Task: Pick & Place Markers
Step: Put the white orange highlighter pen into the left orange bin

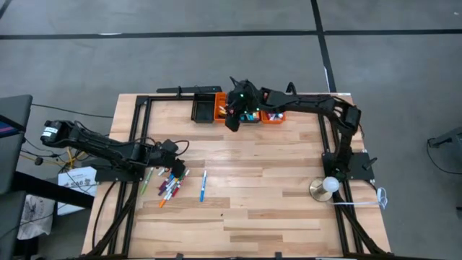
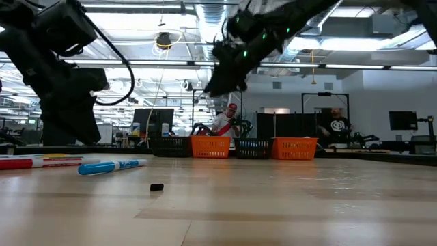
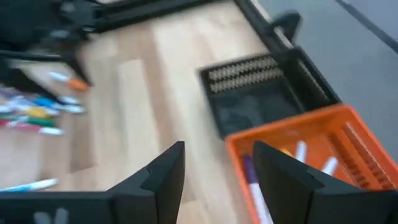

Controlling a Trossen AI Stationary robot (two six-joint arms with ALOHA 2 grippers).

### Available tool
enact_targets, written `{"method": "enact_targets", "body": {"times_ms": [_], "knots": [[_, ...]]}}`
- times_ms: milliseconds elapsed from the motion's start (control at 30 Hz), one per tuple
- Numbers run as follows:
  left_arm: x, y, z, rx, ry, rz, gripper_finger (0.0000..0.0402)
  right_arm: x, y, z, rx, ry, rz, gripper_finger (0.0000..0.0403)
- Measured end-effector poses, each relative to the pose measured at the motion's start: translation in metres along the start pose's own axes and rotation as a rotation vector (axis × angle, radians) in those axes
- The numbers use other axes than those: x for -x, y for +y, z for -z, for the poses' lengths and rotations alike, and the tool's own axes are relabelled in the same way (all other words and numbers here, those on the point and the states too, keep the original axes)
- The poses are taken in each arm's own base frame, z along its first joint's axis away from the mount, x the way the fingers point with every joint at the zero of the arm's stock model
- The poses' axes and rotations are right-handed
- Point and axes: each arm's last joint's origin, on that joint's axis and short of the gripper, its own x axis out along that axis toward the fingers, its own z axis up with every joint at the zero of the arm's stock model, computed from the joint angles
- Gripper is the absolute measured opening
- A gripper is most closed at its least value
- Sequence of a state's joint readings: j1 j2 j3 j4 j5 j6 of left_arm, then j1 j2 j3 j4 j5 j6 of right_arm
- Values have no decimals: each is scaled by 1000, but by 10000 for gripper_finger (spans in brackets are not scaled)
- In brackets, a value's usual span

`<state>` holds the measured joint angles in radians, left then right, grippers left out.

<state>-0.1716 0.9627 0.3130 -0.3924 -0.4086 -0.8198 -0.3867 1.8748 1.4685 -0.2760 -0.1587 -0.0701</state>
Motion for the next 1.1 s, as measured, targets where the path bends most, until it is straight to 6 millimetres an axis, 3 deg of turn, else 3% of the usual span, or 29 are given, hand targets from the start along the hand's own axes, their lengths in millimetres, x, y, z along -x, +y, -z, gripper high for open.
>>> {"method": "enact_targets", "body": {"times_ms": [233, 433, 800, 1100], "knots": [[4, -5, -3, 2, 77, 69, 217, 30, 45, -10, 98, 11, -78, 159], [5, 6, 6, 19, 177, -36, 189, 52, 88, -9, 167, 54, -163, 151], [7, 8, 10, 75, 241, -54, 148, 78, 152, 35, 227, 65, -245, 139], [0, 18, 24, 146, 281, -90, 130, 66, 175, 79, 237, 30, -226, 141]]}}
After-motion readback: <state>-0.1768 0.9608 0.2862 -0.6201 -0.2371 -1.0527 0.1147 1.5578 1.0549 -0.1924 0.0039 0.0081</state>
